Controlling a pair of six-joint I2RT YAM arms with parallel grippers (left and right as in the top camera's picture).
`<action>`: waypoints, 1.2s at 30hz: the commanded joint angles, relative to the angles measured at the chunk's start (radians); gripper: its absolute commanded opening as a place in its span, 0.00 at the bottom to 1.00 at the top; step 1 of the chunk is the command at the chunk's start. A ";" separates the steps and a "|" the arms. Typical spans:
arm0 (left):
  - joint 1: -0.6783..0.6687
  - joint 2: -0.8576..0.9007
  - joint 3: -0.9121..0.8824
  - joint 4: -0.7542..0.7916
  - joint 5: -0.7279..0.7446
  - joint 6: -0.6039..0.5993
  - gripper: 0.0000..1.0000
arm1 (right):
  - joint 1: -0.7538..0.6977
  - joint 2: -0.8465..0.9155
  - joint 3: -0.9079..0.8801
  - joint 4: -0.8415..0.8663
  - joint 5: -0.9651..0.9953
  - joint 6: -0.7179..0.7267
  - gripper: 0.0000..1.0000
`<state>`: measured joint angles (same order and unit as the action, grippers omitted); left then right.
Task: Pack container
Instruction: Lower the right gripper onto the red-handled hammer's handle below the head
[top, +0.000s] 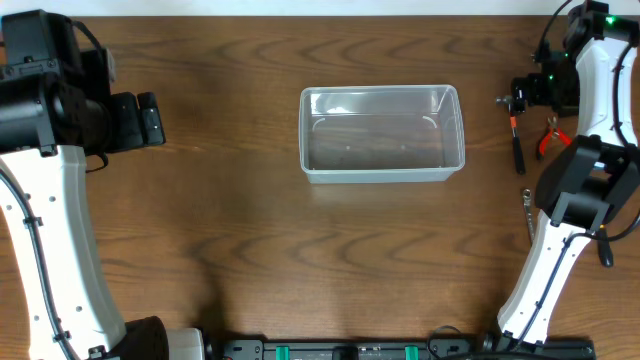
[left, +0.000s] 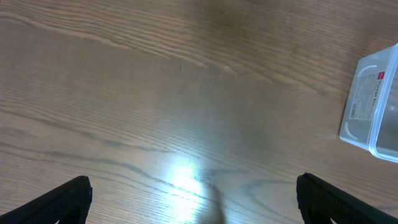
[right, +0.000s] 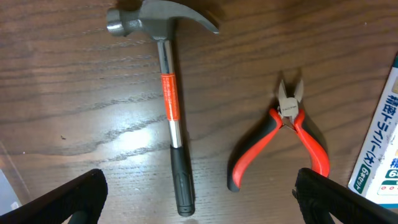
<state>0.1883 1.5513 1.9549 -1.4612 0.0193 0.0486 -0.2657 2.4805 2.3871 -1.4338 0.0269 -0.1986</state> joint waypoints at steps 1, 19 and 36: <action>0.003 0.004 0.019 -0.002 -0.001 -0.010 0.98 | 0.032 0.039 0.004 0.003 0.026 0.018 0.99; 0.003 0.004 0.019 -0.002 -0.001 -0.010 0.98 | 0.051 0.125 0.004 0.013 0.003 0.019 0.99; 0.003 0.004 0.019 -0.003 -0.001 -0.010 0.98 | 0.051 0.150 0.004 0.110 0.002 0.027 0.99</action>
<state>0.1883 1.5513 1.9549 -1.4612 0.0193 0.0483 -0.2165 2.5954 2.3871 -1.3289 0.0360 -0.1875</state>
